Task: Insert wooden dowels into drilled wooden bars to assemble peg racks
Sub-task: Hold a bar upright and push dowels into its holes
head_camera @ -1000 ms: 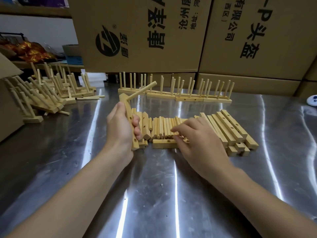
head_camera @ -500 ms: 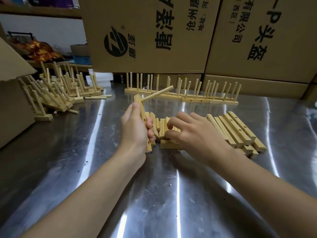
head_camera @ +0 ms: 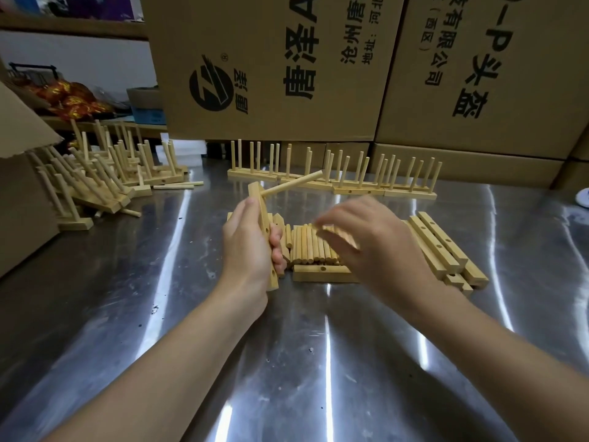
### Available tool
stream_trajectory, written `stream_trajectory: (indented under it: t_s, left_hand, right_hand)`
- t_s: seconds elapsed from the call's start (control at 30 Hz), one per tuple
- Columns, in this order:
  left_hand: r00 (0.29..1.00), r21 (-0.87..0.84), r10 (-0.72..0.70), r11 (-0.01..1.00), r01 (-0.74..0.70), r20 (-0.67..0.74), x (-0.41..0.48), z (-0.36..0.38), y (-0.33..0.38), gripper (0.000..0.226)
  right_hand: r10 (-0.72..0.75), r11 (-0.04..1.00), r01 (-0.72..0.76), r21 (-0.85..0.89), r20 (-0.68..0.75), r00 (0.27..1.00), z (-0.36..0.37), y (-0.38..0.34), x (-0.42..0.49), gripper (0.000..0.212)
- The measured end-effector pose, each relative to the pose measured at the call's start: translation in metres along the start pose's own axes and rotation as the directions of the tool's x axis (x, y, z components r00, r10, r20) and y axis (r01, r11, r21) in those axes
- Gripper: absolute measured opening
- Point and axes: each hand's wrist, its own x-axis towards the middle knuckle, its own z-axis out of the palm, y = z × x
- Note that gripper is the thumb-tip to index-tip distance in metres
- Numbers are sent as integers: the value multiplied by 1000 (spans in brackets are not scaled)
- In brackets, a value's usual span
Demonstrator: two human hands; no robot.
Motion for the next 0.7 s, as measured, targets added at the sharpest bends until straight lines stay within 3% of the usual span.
stream_trajectory:
  t_s: [0.03, 0.1, 0.2, 0.27, 0.4, 0.7]
  left_hand:
    - [1000, -28, -3, 1000, 4, 19, -1, 0, 1, 40]
    - [999, -67, -6, 998, 9, 50, -2, 0, 3, 36]
    - [999, -93, 3, 996, 1, 39, -4, 2, 2, 13]
    - [999, -131, -11, 991, 16, 35, -4, 3, -1, 13]
    - [988, -176, -69, 980, 94, 140, -5, 4, -4, 18]
    - [985, -121, 3, 993, 18, 173, -9, 4, -7, 53]
  right_hand:
    - [182, 963, -159, 219, -87, 980, -3, -5, -2, 15]
    - [435, 767, -305, 564, -109, 894, -8, -13, -9, 11]
    - [580, 505, -320, 802, -41, 814, -10, -22, -24, 16]
    - [612, 409, -328, 852, 11, 791, -9, -26, -31, 17]
    - [602, 399, -359, 844, 54, 797, -6, -28, -37, 17]
    - [690, 392, -356, 848, -15, 724, -13, -28, -35, 22]
